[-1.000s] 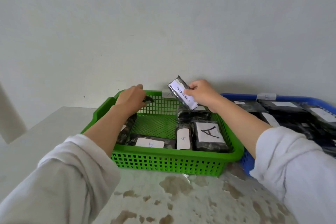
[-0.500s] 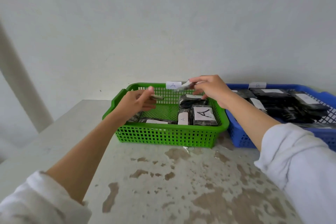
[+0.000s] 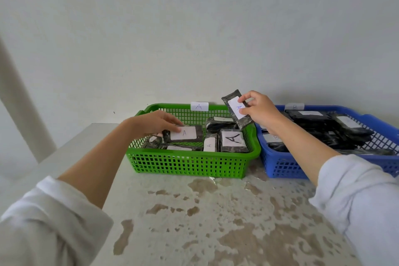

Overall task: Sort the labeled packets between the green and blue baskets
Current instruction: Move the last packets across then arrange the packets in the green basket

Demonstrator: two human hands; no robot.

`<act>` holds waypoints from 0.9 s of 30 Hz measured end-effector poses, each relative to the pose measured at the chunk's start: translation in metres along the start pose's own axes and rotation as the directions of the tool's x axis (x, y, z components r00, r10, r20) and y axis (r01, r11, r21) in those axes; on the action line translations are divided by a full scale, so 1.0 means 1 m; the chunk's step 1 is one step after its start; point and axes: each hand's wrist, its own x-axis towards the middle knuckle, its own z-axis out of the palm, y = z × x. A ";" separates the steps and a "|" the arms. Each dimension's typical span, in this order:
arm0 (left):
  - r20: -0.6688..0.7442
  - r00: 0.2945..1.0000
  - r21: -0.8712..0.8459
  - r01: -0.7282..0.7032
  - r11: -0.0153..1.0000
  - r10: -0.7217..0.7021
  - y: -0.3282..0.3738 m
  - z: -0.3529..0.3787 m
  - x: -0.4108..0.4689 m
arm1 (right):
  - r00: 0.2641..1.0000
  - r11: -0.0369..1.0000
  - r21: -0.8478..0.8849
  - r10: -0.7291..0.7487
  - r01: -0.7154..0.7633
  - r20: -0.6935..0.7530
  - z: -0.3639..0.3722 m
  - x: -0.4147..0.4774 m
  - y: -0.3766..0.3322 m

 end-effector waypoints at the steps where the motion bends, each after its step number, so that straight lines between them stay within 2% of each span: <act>1: 0.042 0.999 0.044 0.010 0.999 -0.012 -0.002 -0.003 0.000 | 1.000 1.000 0.008 -0.005 0.005 0.001 0.001 0.001 0.001; 3: 0.084 0.996 0.099 0.024 0.995 -0.032 -0.006 -0.003 0.000 | 1.000 1.000 0.024 -0.009 0.009 0.010 0.006 0.003 0.004; 7: 0.084 0.995 0.106 0.040 0.994 -0.049 -0.012 0.012 0.004 | 0.999 0.999 0.025 -0.022 0.021 0.034 0.018 0.006 0.007; 14: 0.126 0.992 0.132 -0.029 0.991 0.012 -0.014 0.021 0.006 | 0.999 0.999 0.016 -0.036 0.036 0.029 0.022 0.009 0.008; 17: 0.072 0.996 0.144 -0.070 0.987 0.060 -0.012 0.022 0.002 | 0.993 0.998 0.065 0.001 -0.008 0.114 0.026 0.008 0.002; 19: -0.047 0.995 0.166 -0.081 0.983 0.090 -0.015 0.019 0.000 | 0.976 0.995 0.087 0.019 -0.039 0.218 0.034 0.007 -0.006; 21: -0.286 0.952 0.215 -0.051 0.975 0.112 -0.023 0.011 -0.004 | 0.942 0.998 0.052 0.009 -0.028 0.335 0.046 0.005 -0.015; 23: -0.568 0.813 0.313 0.073 0.947 0.126 -0.034 0.002 -0.009 | 0.891 1.000 -0.010 -0.010 0.016 0.455 0.060 0.002 -0.025; 24: -0.663 0.739 0.351 0.166 0.922 0.120 -0.042 -0.003 -0.012 | 0.862 0.999 -0.027 -0.019 0.038 0.506 0.068 0.000 -0.029; 25: -0.718 0.689 0.368 0.257 0.893 0.097 -0.049 -0.006 -0.015 | 0.834 0.998 -0.037 -0.027 0.057 0.551 0.075 -0.002 -0.033; 27: -0.746 0.665 0.346 0.366 0.864 0.017 -0.060 -0.010 -0.019 | 0.786 0.992 -0.069 -0.039 0.104 0.618 0.089 -0.008 -0.038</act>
